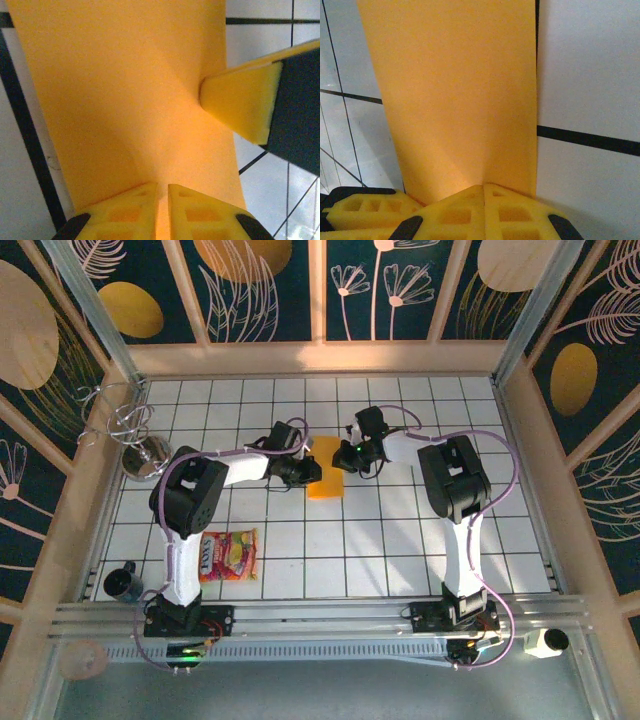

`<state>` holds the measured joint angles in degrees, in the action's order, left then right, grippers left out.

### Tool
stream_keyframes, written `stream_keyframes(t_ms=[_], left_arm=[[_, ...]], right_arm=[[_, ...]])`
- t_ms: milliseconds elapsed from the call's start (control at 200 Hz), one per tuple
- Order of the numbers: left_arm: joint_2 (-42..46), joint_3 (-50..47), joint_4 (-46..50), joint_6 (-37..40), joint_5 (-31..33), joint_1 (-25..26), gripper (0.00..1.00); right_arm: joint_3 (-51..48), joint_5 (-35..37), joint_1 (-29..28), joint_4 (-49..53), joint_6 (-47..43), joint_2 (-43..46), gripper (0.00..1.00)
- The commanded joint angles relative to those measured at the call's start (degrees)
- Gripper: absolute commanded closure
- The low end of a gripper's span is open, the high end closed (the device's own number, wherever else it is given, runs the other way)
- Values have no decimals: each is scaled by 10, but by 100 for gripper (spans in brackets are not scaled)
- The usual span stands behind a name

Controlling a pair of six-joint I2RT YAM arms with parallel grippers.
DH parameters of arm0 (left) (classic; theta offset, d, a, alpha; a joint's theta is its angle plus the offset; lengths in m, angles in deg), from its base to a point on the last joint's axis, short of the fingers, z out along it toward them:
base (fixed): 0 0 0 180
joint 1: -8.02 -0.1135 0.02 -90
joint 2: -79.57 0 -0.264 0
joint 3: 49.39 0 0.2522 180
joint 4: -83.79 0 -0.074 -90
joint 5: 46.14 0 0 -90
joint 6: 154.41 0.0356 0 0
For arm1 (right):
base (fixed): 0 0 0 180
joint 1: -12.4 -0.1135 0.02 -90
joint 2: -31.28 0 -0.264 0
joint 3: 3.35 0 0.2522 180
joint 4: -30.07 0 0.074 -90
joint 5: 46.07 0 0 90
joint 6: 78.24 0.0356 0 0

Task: Fold a paper plane with a square sheet of paper (pick it up from the middle)
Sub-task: First fold the square sheet of paper in half at the center of the table, then fold the triangle a second time at the center of the table.

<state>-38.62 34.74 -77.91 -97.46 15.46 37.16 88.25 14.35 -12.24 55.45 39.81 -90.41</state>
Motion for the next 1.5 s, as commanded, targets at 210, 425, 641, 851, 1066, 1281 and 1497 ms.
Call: stream_keyframes(t_ms=[210, 425, 641, 851, 1066, 1281, 1497], left_arm=[[38, -44, 154, 123, 19, -1, 86], [68, -78, 162, 126, 41, -1, 86], [103, -98, 177, 130, 63, -1, 86], [152, -66, 106, 77, 52, -2, 82], [127, -40, -11, -23, 41, -9, 73], [89, -6, -75, -78, 6, -11, 68], [25, 39, -48, -82, 3, -10, 68]], right_arm=[[-10, 70, 4, 60, 7, -36, 93], [-10, 71, 5, 60, 8, -38, 93], [-10, 71, 4, 61, 6, -38, 93], [3, 52, 1, 51, -1, -24, 93], [34, -15, 0, 9, 16, 36, 86], [-33, -8, 14, -34, 70, 117, 73], [-114, 29, 21, -22, 103, 167, 60]])
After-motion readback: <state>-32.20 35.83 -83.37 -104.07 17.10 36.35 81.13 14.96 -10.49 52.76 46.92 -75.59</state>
